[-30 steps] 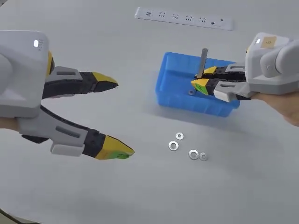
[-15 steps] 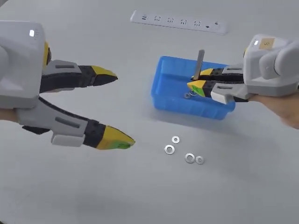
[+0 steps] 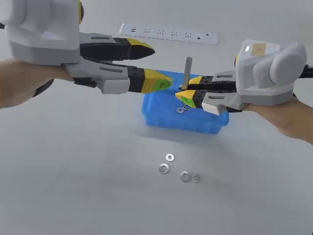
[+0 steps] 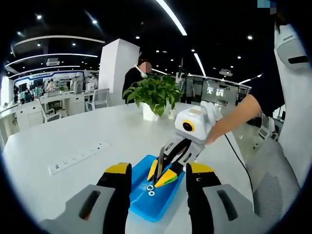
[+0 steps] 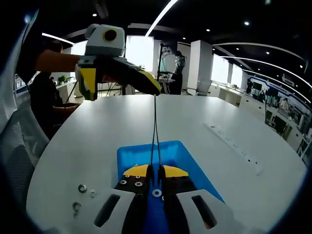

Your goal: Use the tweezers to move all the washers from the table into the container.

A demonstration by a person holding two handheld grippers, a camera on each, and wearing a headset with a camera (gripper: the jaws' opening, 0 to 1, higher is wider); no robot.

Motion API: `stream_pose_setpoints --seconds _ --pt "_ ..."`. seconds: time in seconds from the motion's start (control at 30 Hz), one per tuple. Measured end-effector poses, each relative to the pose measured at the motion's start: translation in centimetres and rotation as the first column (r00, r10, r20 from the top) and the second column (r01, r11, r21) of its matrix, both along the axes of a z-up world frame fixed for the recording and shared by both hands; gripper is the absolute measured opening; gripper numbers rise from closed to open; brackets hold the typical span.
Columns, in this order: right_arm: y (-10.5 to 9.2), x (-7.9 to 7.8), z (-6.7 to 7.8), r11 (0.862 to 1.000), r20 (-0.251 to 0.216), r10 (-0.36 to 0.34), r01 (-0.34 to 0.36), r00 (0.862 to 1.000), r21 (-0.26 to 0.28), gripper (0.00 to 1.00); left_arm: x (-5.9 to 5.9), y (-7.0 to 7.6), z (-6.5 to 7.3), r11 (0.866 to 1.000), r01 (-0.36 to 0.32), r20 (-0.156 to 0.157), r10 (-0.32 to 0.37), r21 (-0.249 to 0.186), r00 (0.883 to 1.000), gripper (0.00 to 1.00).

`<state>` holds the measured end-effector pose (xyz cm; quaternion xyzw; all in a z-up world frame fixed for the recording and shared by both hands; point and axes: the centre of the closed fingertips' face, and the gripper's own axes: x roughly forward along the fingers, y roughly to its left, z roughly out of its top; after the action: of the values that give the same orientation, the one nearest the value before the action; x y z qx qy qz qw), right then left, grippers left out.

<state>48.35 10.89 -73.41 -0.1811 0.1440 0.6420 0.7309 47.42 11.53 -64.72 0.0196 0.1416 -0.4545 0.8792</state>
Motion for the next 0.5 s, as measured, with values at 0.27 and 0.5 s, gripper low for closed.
stream_pose_setpoints --seconds 0.27,0.5 --pt "0.0 -0.4 0.3 1.0 0.001 0.015 -0.015 1.0 0.004 0.1 1.1 -2.4 -1.9 0.997 0.068 -0.047 -0.067 0.023 0.997 0.3" --pt "0.2 -0.8 0.1 0.999 0.008 0.039 -0.039 0.999 -0.006 0.1 1.0 -3.2 -2.4 0.992 0.124 -0.068 -0.122 0.032 0.99 0.22"
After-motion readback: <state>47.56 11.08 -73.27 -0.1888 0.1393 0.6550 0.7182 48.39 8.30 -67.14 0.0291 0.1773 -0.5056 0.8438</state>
